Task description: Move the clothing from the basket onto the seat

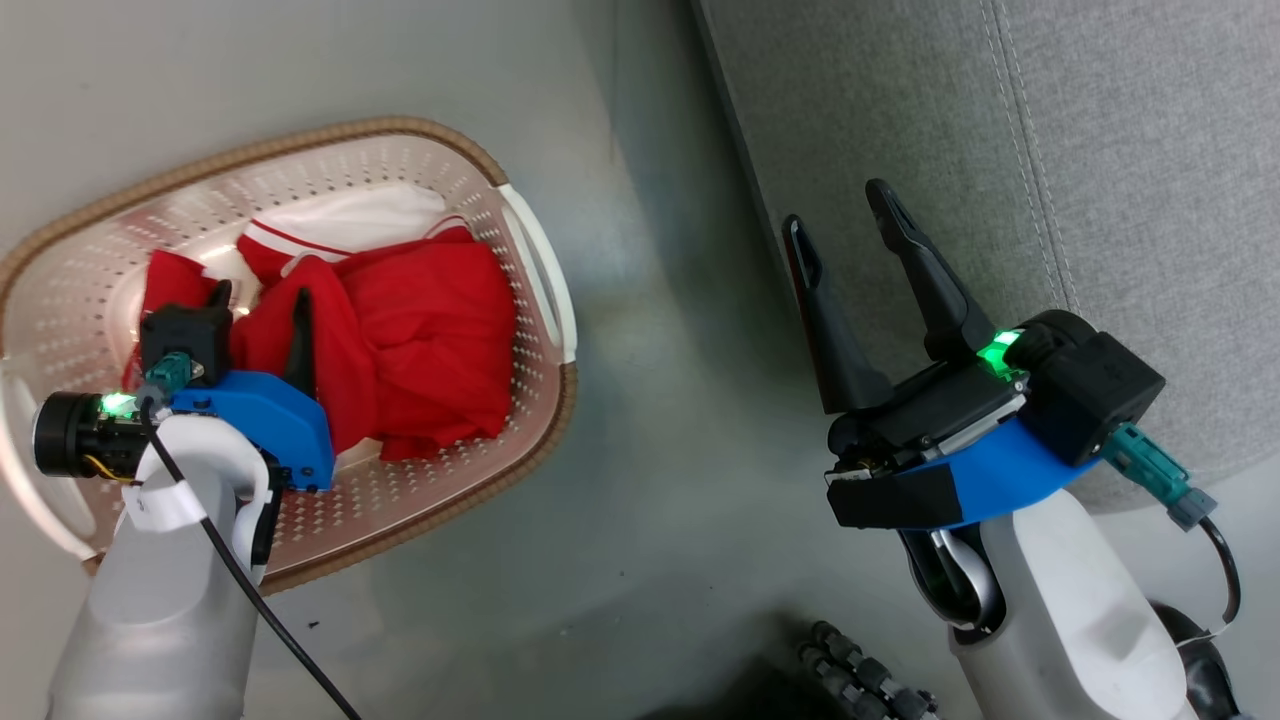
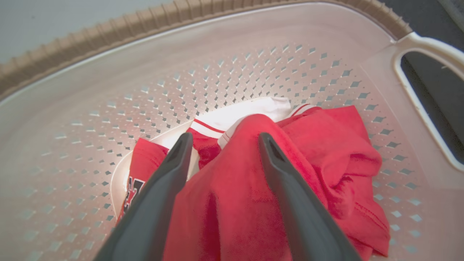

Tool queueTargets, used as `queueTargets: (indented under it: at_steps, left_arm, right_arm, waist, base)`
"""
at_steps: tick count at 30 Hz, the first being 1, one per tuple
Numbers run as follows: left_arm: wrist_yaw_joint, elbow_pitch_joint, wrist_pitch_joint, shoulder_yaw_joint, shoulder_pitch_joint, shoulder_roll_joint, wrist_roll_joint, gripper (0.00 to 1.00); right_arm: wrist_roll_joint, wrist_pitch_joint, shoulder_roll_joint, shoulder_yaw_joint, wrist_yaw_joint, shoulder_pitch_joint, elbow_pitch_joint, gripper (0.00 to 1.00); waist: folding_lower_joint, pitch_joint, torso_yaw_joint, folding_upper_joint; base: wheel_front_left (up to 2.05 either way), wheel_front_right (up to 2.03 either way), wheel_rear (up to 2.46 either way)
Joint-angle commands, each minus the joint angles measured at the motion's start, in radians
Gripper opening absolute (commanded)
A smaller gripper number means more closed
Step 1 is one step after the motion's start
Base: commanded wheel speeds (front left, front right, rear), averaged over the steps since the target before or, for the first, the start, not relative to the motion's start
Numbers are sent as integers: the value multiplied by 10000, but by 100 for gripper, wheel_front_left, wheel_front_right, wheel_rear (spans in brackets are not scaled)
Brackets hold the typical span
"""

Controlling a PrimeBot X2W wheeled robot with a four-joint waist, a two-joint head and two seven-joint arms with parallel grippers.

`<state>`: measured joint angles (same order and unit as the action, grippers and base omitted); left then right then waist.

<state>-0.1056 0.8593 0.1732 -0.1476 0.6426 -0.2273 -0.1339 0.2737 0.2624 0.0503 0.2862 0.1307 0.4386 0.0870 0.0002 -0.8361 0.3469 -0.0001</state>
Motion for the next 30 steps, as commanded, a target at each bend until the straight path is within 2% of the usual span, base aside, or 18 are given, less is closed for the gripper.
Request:
queueTargets:
  at_steps: [1, 12, 17, 18, 19, 20, 30]
  left_arm:
    - [-33, 48, -143, -43, 246, -91, -58, 100]
    - [-89, 260, -1768, -167, 309, -35, -436, 100]
    - [255, 102, -2593, -293, 207, -4, -376, 100]
    - [306, 48, -2710, -309, 161, -10, -368, 58]
    - [367, 0, -2819, -311, 97, -10, -388, 22]
    - [397, -42, -2935, -308, 24, -8, -423, 0]
    - [529, -970, -3433, -424, -353, -54, -574, 0]
  right_arm:
    - [83, 38, 1, 36, 1, 190, -43, 100]
    - [387, 37, 1, 62, 1, 299, -49, 100]
    - [420, 37, 1, 50, 1, 318, -34, 100]
    - [439, 37, 1, 63, 1, 312, -38, 100]
    - [457, 37, 1, 69, 1, 301, -41, 100]
    - [476, 37, 1, 71, 1, 293, -46, 100]
    - [450, 37, 1, 10, 1, 280, -9, 100]
  waist:
    - [-2, -268, 218, 1]
    - [-2, -366, 294, 1]
    - [-2, -360, 280, 1]
    - [-2, -359, 286, 1]
    - [-2, -358, 292, 1]
    - [-2, -354, 297, 1]
    - [-2, -270, 270, 1]
  base:
    - [0, 0, 0]
    - [0, 0, 0]
    - [0, 0, 0]
    - [0, 0, 0]
    - [0, 0, 0]
    - [0, 0, 0]
    - [0, 0, 0]
